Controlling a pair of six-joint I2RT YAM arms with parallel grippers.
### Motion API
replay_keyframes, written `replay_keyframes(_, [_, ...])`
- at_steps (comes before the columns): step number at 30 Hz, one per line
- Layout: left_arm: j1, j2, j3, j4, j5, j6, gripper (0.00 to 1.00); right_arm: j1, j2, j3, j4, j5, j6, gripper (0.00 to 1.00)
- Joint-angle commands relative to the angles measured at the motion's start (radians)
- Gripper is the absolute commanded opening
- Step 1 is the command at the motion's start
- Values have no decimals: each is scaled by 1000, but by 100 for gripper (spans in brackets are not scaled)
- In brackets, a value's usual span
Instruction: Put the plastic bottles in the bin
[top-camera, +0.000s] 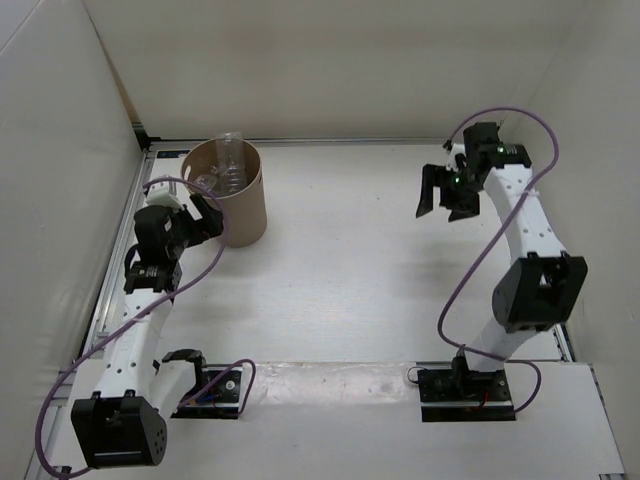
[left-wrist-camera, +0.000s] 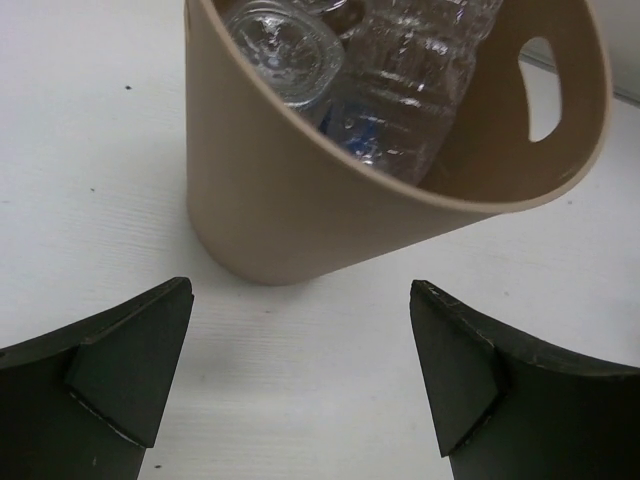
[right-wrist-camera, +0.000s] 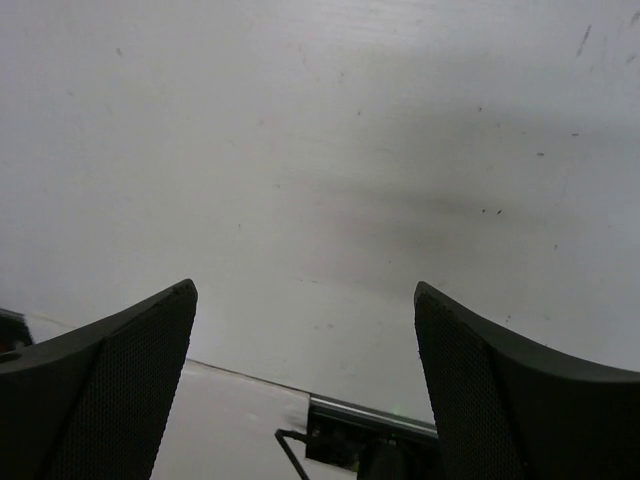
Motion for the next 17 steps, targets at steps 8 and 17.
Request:
replay_keyframes(8, [-3, -51, -132, 171, -80, 235, 100, 88, -270, -367, 92, 119, -41, 90])
replay_keyframes(17, [-2, -5, -173, 328, -117, 292, 100, 5, -298, -413, 104, 137, -69, 90])
